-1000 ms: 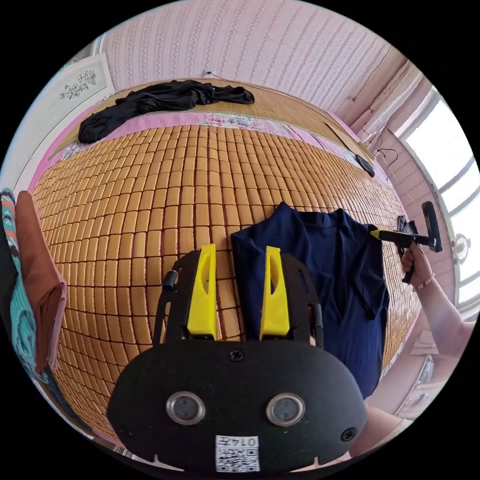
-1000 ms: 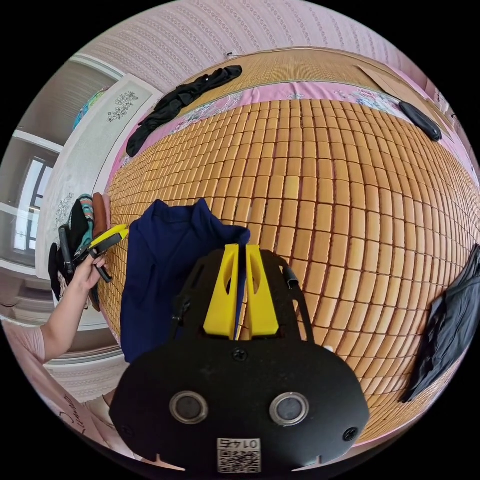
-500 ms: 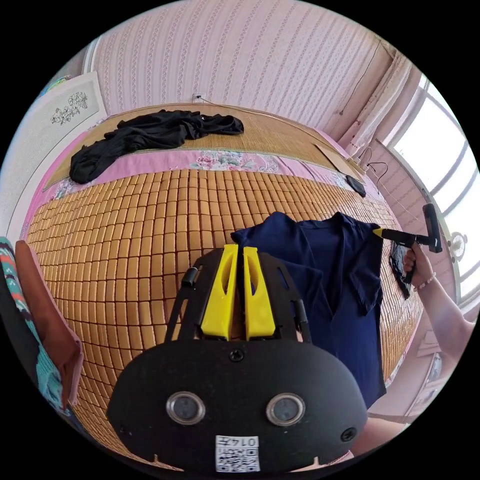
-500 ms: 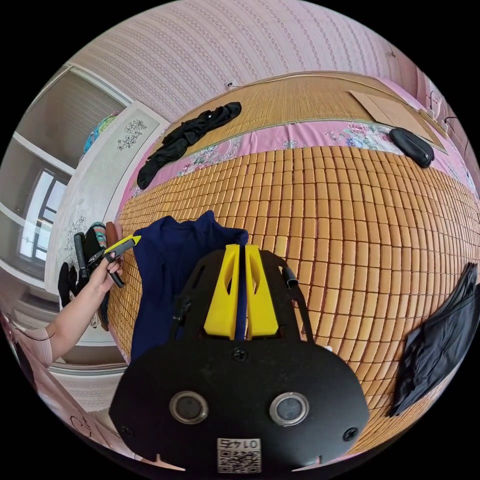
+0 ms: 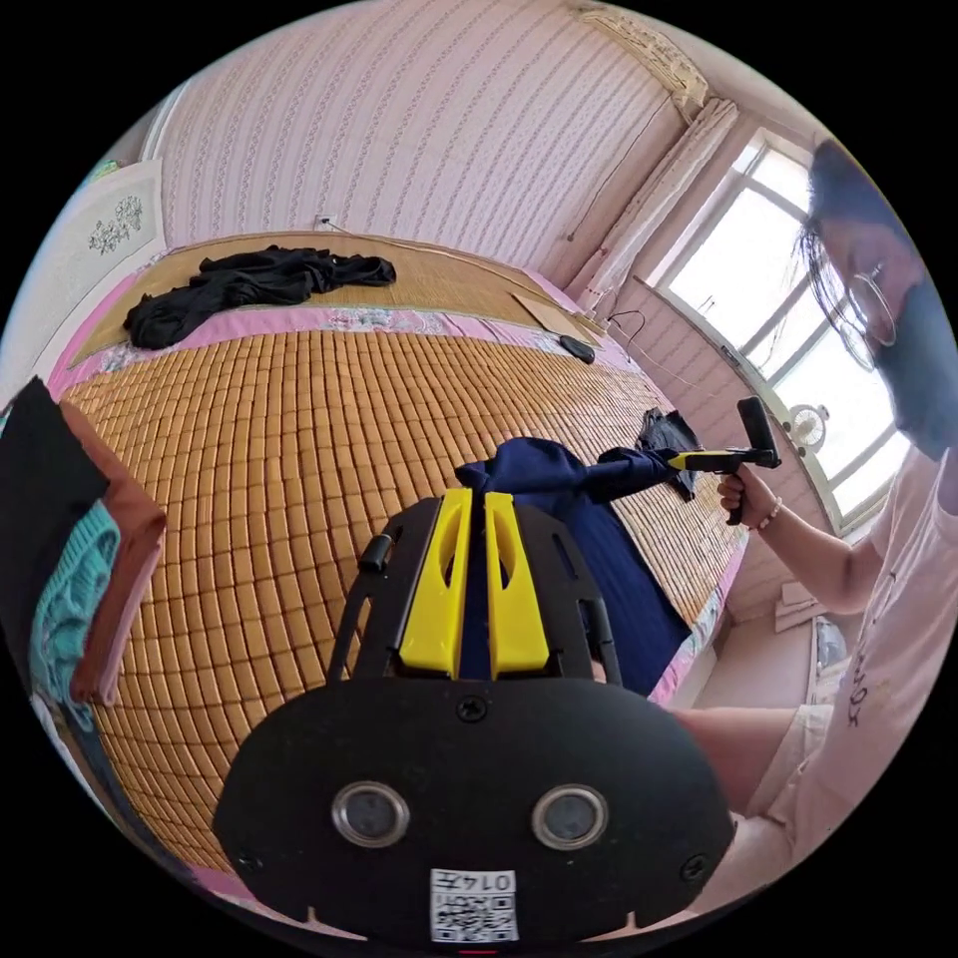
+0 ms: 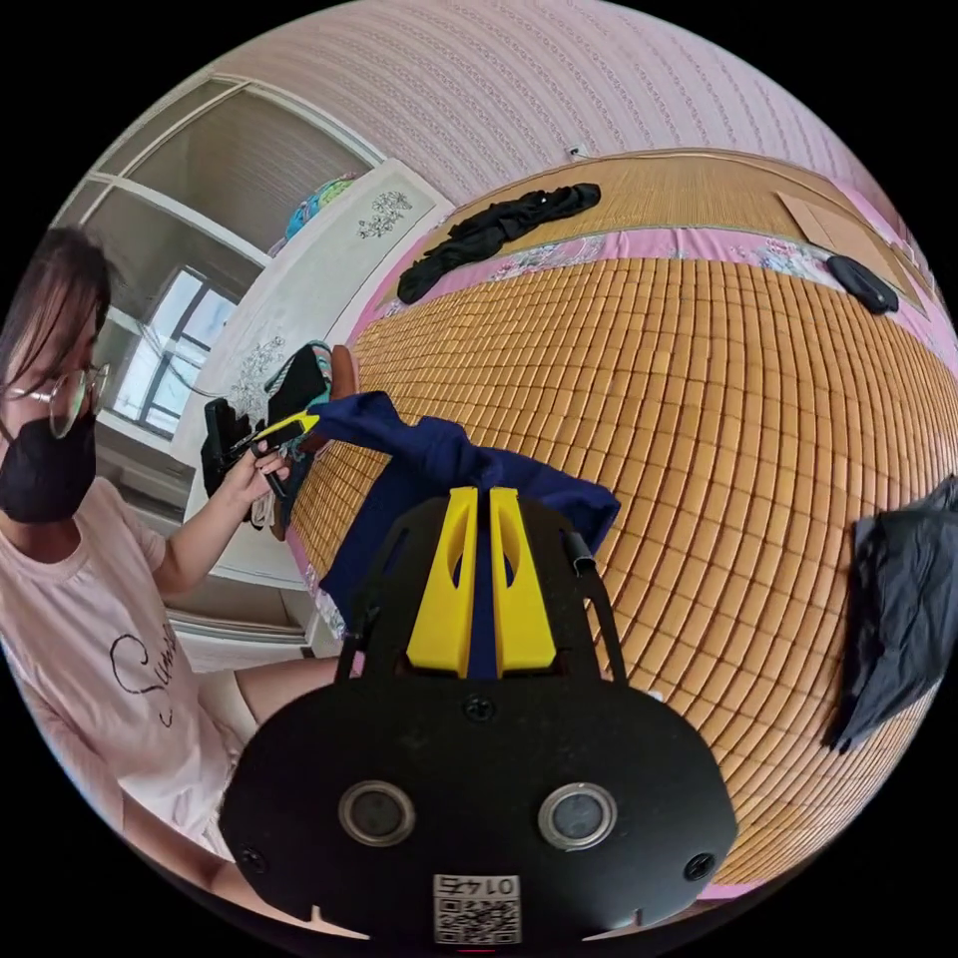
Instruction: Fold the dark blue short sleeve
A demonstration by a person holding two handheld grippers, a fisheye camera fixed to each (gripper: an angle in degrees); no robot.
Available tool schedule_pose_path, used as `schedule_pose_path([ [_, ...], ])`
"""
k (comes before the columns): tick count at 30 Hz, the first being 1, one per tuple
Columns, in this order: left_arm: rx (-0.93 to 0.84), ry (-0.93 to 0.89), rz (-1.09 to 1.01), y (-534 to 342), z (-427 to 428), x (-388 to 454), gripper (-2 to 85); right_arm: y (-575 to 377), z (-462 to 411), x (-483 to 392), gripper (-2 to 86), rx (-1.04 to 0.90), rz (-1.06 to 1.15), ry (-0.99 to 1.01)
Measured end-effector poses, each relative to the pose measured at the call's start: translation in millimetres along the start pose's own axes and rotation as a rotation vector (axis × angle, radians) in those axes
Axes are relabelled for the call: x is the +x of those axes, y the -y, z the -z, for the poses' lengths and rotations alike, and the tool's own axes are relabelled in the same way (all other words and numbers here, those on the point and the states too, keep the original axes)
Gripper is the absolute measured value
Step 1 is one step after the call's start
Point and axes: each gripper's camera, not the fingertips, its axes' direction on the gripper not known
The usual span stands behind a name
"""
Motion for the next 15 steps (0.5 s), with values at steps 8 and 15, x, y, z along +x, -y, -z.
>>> schedule_pose_path([
  [8,-0.361,-0.033,0.245,-120.5,-48.0,5.7,0.5,-109.3,-74.4,28.7,1.4,-0.235,-0.29,0.0],
  [15,-0.382,0.05,0.156,-120.8,-57.2,17.6,0.8,-105.4,-89.5,10.4,1.4,-0.249,-0.221,-0.129],
])
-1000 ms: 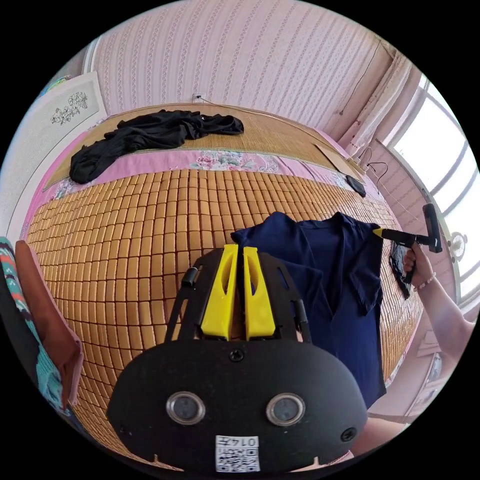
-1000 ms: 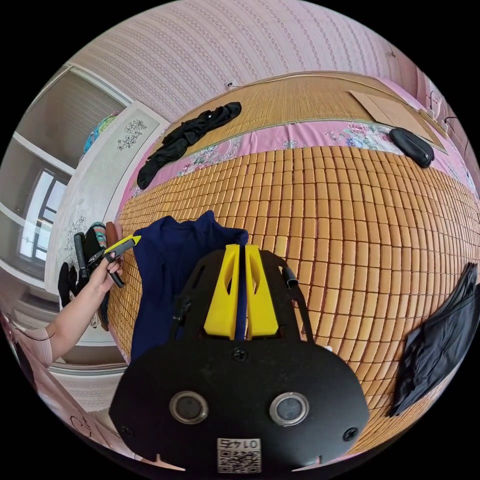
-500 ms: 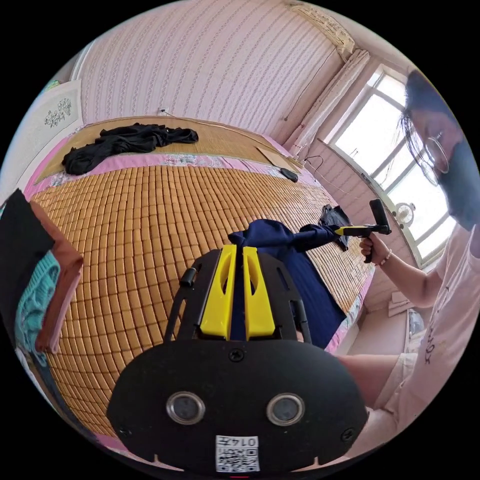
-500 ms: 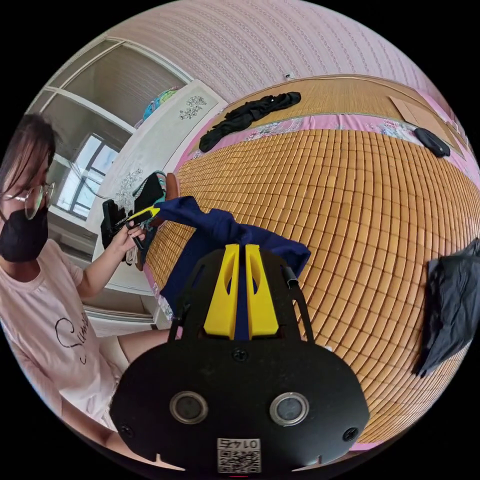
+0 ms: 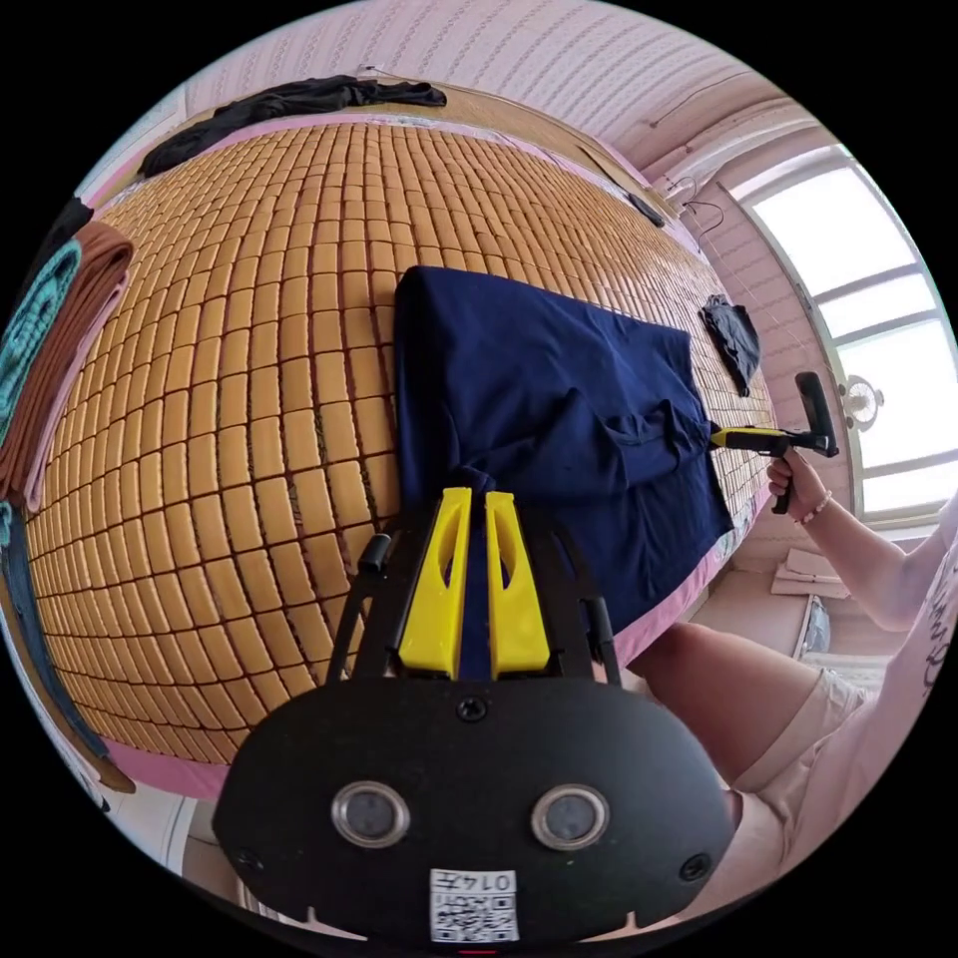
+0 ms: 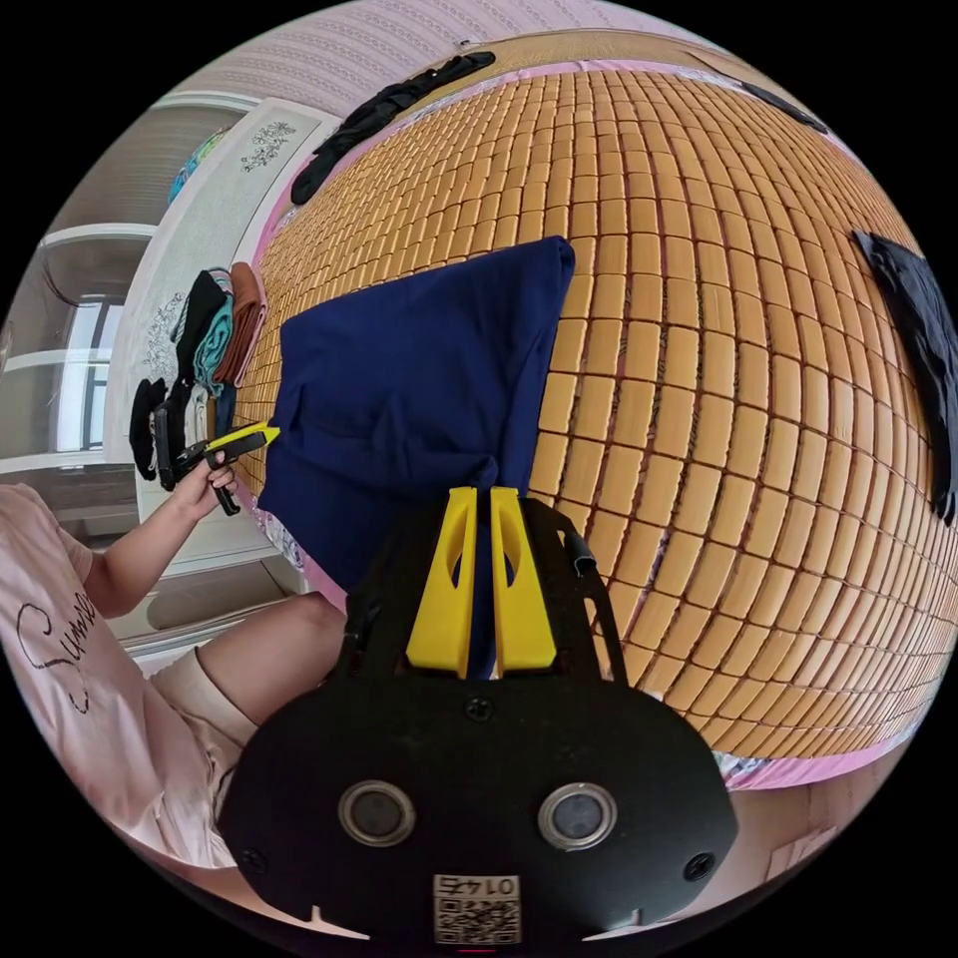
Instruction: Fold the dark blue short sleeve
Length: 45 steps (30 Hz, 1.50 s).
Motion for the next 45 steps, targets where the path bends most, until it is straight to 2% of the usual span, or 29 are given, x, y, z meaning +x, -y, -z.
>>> schedule_pose_path([
  [6,0.067,0.001,-0.046,-8.4,46.5,19.2,0.0,-13.4,21.2,-14.5,1.5,0.043,0.035,0.088],
  [9,0.082,0.084,-0.052,-22.1,57.3,25.6,-0.3,-21.4,14.0,-23.9,1.6,-0.01,0.073,0.094],
  [12,0.039,0.05,-0.005,-31.2,43.6,23.1,-0.1,-25.3,-8.3,-25.2,2.0,-0.086,0.073,0.053],
  [15,-0.027,0.09,0.044,-38.8,18.3,21.1,1.0,-26.6,-27.5,-25.3,2.9,-0.114,0.053,0.002],
  [19,-0.047,0.091,0.086,-45.1,27.1,23.8,5.2,-37.0,-27.8,-26.7,4.7,-0.119,0.011,-0.01],
  [22,-0.076,0.204,0.092,-48.6,47.5,32.4,5.6,-44.3,-7.9,-35.3,5.8,-0.069,-0.057,0.057],
  [27,0.015,0.193,-0.064,-17.7,61.4,82.7,5.8,-23.2,-6.4,-92.1,8.7,0.058,0.041,-0.003],
  [29,0.021,0.102,-0.104,-0.7,36.9,105.2,6.9,-2.6,-38.4,-107.3,11.4,0.017,0.057,-0.027],
  [32,-0.038,0.02,-0.119,9.7,-3.2,119.7,8.4,8.7,-77.3,-118.5,10.9,-0.036,0.093,-0.035],
  [34,-0.074,0.037,-0.136,8.9,-18.4,124.7,7.3,5.1,-88.9,-124.8,4.4,-0.048,0.124,-0.061],
  [37,-0.084,0.056,-0.236,-0.8,-9.8,138.0,1.9,-12.7,-89.5,-133.4,2.4,-0.063,0.18,-0.009],
  [42,-0.126,0.002,-0.338,-43.5,10.6,162.2,1.4,-45.0,-90.9,-140.2,3.0,-0.192,0.26,0.072],
  [45,-0.24,0.024,-0.296,-77.1,0.2,165.2,2.3,-59.2,-101.9,-139.9,6.9,-0.297,0.269,0.101],
])
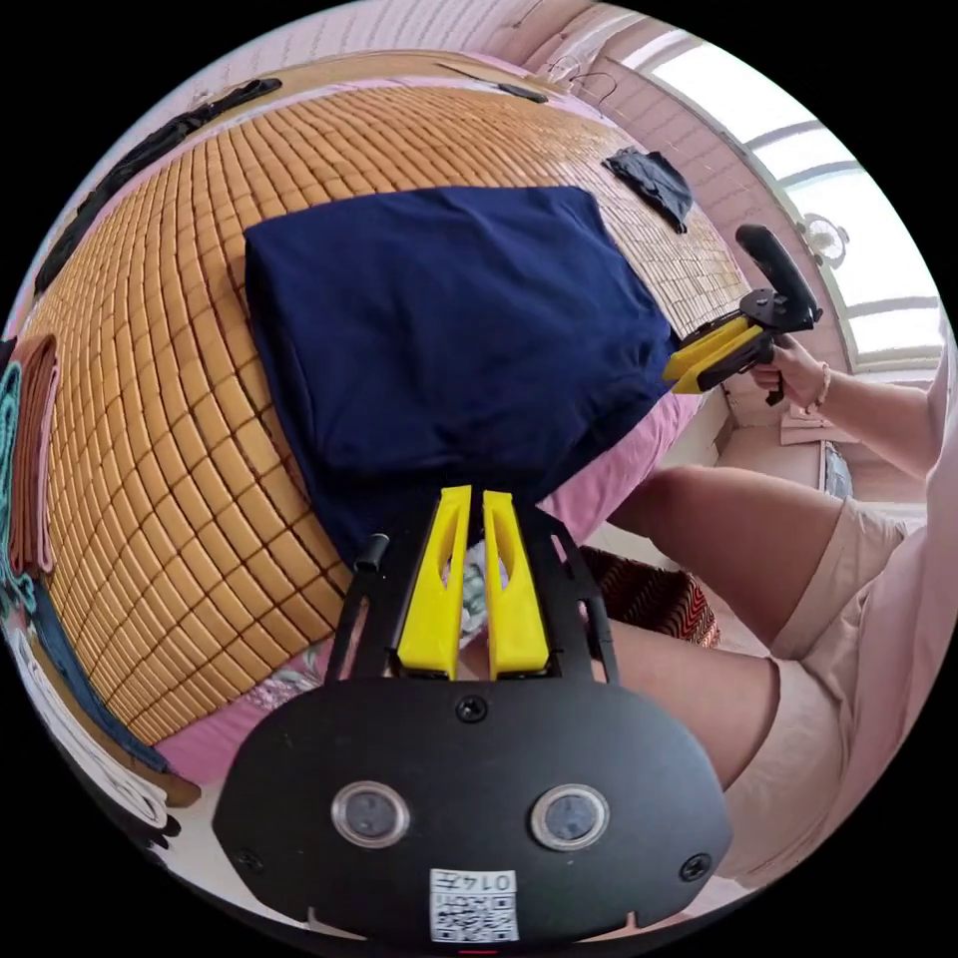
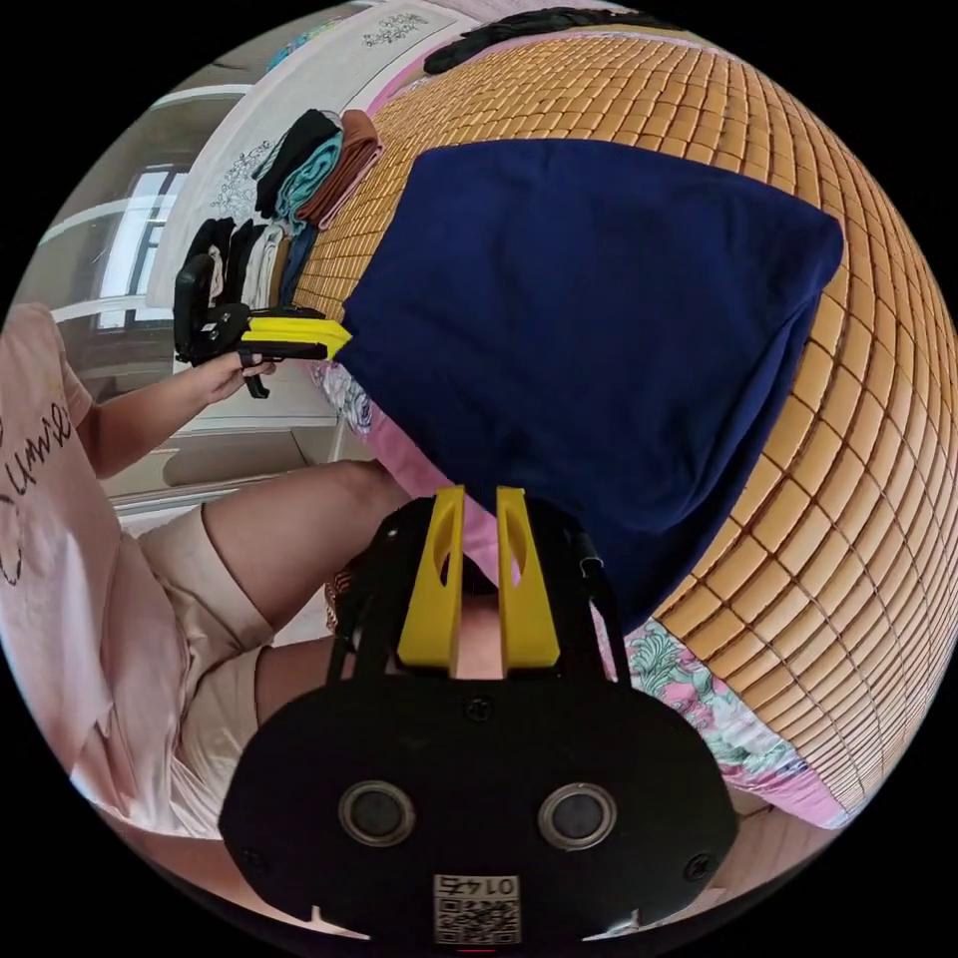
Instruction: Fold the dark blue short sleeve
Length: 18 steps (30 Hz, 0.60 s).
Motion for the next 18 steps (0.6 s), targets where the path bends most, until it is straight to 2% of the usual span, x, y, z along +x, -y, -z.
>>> schedule_pose_path([
  [2,-0.094,-0.029,0.05,-16.5,-10.4,6.1,2.7,-7.5,-12.4,1.7,9.1,-0.08,-0.034,0.02],
  [7,-0.018,-0.005,0.011,-13.6,3.1,37.5,1.3,-1.2,-4.8,-14.1,6.0,-0.037,-0.023,-0.018],
  [11,0.093,0.053,-0.055,25.5,-4.9,77.0,-0.6,61.1,16.9,-40.1,0.6,0.119,0.06,-0.242],
  [14,0.143,0.069,-0.108,48.7,-23.6,107.3,-0.9,123.7,25.4,-44.4,-0.1,0.219,0.054,-0.242],
  [16,0.135,0.093,-0.112,56.8,-39.3,122.6,-0.9,150.8,21.7,-47.1,-0.3,0.251,0.039,-0.267],
  [18,0.127,0.142,-0.113,58.9,-54.9,134.5,-1.0,172.3,5.3,-43.6,-0.5,0.205,-0.006,-0.355],
])
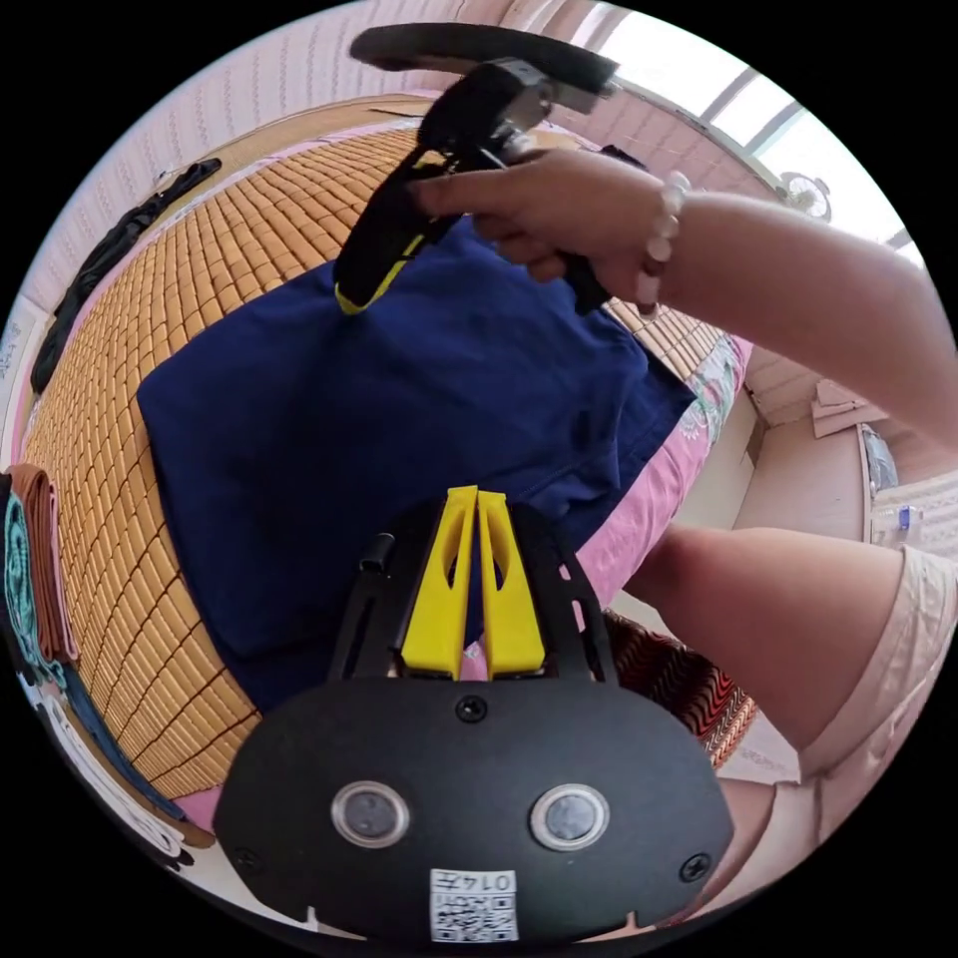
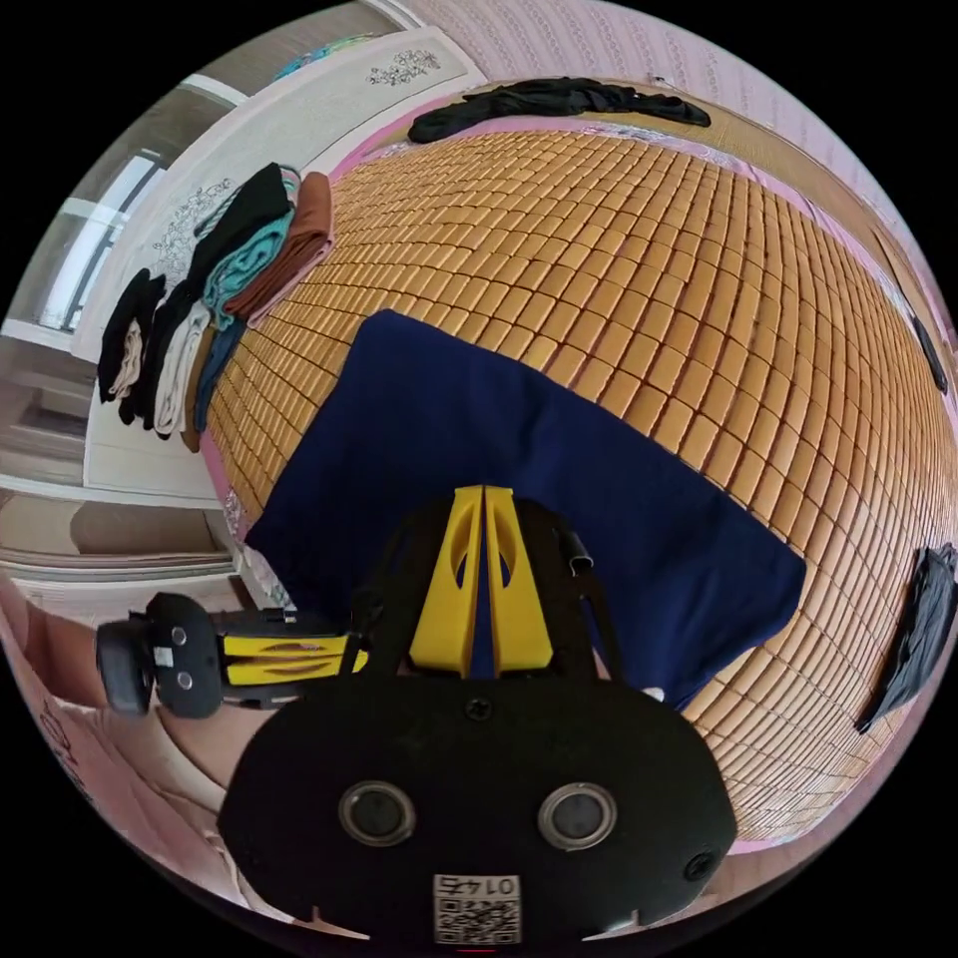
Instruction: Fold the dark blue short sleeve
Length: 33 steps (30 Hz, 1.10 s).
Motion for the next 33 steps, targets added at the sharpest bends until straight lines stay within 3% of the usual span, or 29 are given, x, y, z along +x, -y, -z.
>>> schedule_pose_path([
  [6,0.091,-0.014,-0.027,-18.8,-10.1,20.7,-1.0,21.4,-13.5,16.6,-0.9,-0.152,-0.012,0.107],
  [10,0.066,-0.027,-0.022,-18.2,-3.0,26.8,-1.0,43.9,5.4,23.2,-0.8,-0.077,-0.001,-0.019],
  [12,0.049,-0.025,-0.026,-22.6,-10.7,33.0,-1.0,51.8,-15.5,26.5,-0.8,-0.169,0.02,-0.063],
  [18,0.108,-0.062,-0.026,-31.9,-10.8,38.6,-0.9,23.2,-5.9,50.1,-0.9,-0.031,-0.038,0.032],
  [20,0.089,-0.047,-0.059,-29.8,-2.9,43.2,-0.5,-21.4,24.8,75.0,-0.7,0.158,-0.169,0.095],
  [23,0.14,-0.013,-0.098,-29.5,16.7,52.7,1.0,-100.3,48.1,104.6,0.1,0.227,-0.336,0.118],
  [29,0.194,-0.103,-0.151,-11.0,23.1,77.6,10.3,-228.8,38.3,127.4,10.5,-0.029,-0.476,0.141],
  [33,0.193,-0.141,-0.217,14.8,4.8,104.9,11.9,-266.7,27.1,133.9,11.2,-0.083,-0.554,0.168],
])
